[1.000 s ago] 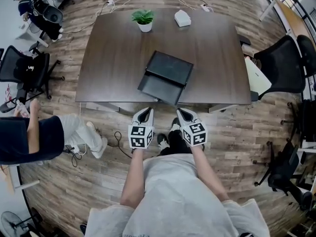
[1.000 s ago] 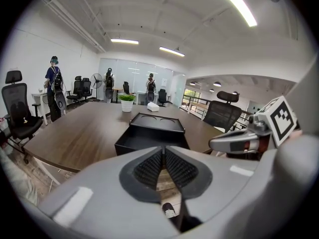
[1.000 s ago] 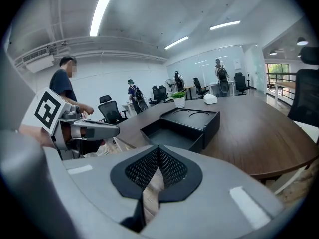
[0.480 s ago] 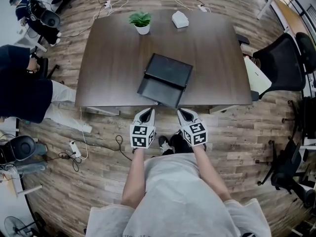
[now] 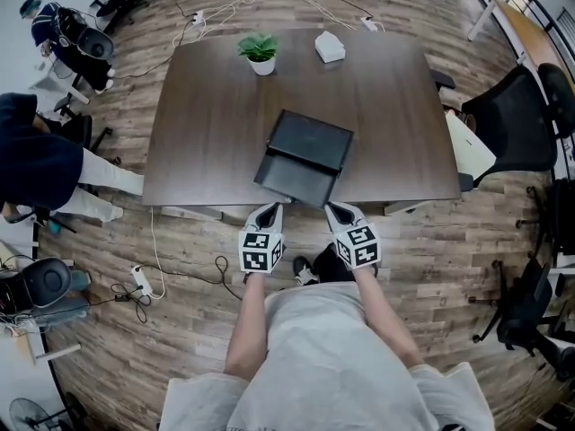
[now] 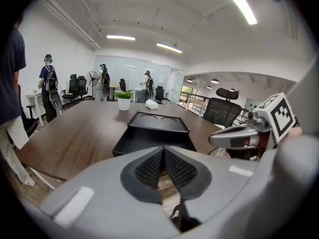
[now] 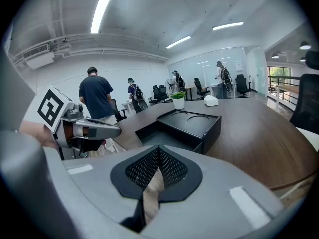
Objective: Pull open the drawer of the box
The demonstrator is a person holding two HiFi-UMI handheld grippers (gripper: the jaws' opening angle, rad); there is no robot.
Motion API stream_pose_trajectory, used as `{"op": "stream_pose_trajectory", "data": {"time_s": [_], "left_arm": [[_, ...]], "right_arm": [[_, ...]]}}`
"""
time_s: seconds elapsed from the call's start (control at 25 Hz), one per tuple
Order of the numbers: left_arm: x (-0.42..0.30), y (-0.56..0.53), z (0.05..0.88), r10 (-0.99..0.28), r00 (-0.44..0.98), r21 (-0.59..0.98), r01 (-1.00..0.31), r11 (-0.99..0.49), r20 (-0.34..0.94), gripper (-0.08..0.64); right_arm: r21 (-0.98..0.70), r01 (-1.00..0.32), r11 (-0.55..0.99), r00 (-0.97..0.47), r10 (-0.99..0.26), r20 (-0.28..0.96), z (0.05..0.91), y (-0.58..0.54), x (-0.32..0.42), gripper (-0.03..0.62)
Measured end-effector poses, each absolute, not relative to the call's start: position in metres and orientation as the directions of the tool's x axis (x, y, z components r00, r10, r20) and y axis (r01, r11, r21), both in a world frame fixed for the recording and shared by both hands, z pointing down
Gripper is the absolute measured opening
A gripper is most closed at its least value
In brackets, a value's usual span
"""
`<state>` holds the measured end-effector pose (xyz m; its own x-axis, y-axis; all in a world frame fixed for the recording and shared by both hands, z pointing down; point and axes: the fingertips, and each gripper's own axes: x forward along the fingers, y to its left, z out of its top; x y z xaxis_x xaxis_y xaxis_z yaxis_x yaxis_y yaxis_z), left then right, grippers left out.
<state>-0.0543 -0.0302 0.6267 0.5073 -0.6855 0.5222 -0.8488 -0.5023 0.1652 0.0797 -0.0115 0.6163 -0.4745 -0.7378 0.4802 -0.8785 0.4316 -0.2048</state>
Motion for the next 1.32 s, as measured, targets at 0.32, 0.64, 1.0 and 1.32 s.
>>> {"op": "stream_pose_trajectory", "data": {"time_s": [0.32,0.64,1.0,1.32], "left_arm": [[-0.0544,-0.0297,0.6275,-0.680,0.505,0.162,-0.849,-0.503,0.532,0.054],[-0.0537,-0.0305,0.6286,-0.674,0.506,0.157,-0.846,-0.509,0.538,0.054],[-0.0530,-0.0288,0.6303,-0.671,0.510,0.160,-0.844,-0.512,0.538,0.054],[-0.0536,-0.0305,0.6291,-0.673,0.510,0.161,-0.844,-0.512,0.536,0.054]], "right_arm": [[-0.194,-0.875,0.443,-0.478,-0.731,0.486,0.6156,-0.0104,0.0796,0.000],[-0.194,-0.875,0.443,-0.478,-0.733,0.484,0.6151,-0.0112,0.0806,0.000],[-0.194,-0.871,0.452,-0.485,-0.727,0.486,0.6158,-0.0096,0.0789,0.000],[-0.191,-0.869,0.457,-0.488,-0.725,0.486,0.6138,-0.0108,0.0773,0.000]]}}
